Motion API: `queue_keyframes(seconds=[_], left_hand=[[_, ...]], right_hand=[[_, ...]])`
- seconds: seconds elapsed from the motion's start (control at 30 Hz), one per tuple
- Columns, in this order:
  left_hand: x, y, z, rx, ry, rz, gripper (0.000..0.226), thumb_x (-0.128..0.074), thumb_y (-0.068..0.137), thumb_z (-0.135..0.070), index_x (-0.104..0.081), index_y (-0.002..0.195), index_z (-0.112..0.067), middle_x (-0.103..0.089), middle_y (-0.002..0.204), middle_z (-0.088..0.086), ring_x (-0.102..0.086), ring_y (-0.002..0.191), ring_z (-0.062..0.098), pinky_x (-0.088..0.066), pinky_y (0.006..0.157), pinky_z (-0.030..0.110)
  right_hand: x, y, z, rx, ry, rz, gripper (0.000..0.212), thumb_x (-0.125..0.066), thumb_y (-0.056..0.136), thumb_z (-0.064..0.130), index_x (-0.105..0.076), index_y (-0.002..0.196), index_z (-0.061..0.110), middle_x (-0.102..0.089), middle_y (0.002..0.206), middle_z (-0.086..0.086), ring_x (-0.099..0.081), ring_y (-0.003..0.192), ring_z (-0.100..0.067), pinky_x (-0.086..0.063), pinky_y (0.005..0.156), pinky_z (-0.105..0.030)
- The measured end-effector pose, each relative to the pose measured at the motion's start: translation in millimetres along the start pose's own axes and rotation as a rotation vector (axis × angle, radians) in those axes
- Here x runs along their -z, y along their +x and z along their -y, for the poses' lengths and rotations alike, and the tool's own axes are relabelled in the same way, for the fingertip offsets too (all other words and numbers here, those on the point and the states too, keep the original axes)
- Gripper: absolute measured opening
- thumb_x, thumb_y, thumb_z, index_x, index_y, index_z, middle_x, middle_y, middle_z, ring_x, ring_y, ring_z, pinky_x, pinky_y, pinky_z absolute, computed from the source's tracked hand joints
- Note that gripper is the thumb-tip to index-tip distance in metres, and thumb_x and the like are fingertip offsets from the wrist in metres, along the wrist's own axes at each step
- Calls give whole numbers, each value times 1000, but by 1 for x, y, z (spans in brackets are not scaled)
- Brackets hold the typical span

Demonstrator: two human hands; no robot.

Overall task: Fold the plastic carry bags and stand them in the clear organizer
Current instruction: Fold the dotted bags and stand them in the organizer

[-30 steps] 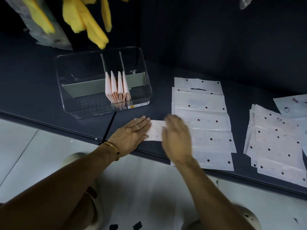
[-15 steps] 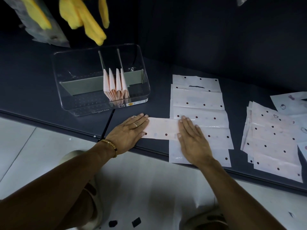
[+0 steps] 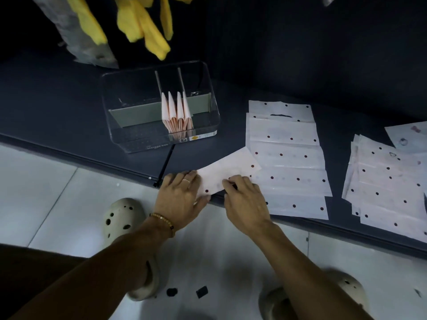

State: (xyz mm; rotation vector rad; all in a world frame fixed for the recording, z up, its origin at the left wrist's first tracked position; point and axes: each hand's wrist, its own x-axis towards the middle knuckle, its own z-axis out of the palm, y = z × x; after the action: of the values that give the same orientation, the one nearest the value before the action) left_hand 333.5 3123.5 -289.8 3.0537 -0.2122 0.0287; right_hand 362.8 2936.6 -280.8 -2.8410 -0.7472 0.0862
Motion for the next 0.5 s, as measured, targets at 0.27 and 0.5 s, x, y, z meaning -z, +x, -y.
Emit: queue_keyframes(seconds=[0.27,0.5], left_hand=[[9,-12,10,-229,-58,43,42,-64,87,-23,-57,129,-26,-58,131,1,-54,110,28,-47,87,41],[29,15,-17,268,-778,85,22,-65,85,-41,-65,79,-21,-69,78,-4,-63,73,13,-48,61,24]], right_hand=[[4,-6,-7,71,14,-6,29,-64,85,19,-66,112,11,-62,118,-5,-58,109,-24,-48,87,-37],[4,14,6,-338,533,-42,17,-60,93,22,-60,76,17,-67,77,1,-57,63,-12,-45,62,-25]])
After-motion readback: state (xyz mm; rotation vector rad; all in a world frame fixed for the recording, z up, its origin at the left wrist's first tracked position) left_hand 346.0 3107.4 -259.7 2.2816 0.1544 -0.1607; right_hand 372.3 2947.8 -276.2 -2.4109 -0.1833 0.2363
